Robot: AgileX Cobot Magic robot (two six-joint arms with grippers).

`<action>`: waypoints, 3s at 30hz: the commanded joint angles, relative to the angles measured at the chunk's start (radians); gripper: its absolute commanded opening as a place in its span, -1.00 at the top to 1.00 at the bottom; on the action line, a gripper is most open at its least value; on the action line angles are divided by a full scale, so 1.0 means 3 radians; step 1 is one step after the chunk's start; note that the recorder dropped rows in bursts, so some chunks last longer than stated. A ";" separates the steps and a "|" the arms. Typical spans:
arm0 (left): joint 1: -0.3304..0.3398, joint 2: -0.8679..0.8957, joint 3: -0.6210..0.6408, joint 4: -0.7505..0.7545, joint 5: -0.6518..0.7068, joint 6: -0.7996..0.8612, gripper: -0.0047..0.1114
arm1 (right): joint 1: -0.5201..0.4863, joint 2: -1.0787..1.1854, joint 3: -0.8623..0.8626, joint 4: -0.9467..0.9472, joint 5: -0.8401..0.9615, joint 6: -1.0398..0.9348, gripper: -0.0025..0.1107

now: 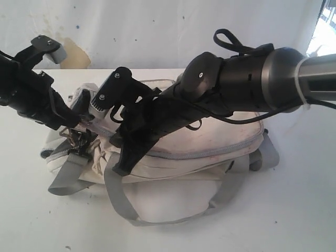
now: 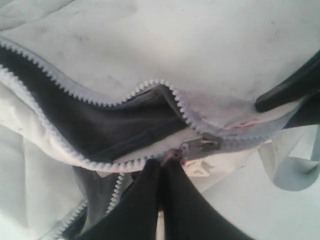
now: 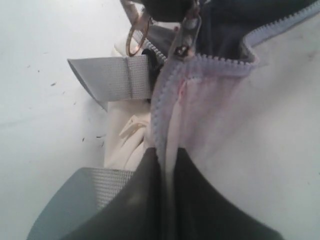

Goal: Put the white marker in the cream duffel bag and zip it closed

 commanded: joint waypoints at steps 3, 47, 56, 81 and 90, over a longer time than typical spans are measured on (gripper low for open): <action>0.0057 -0.0042 -0.0019 0.0738 -0.0704 -0.0450 0.92 | -0.0029 -0.0007 0.0088 -0.0250 0.0213 0.0077 0.96; 0.0057 0.0155 -0.0190 0.1107 -0.2336 -0.0554 0.09 | -0.0036 -0.0007 0.0088 -0.0676 -0.0340 0.1111 0.72; 0.0057 -0.0063 -0.0190 0.1148 -0.2014 -0.1506 -0.21 | -0.0036 -0.0118 0.0047 -0.0579 -0.0240 0.2105 -0.44; 0.0057 -0.0703 0.0008 0.2284 0.0124 -0.3593 0.92 | -0.0651 -0.0741 -0.0026 -0.1743 0.1720 0.3859 0.96; 0.0057 -0.0871 0.0502 0.2241 -0.0196 -0.3698 0.92 | -0.1367 -0.0741 0.0265 -0.2022 0.1662 0.3860 0.96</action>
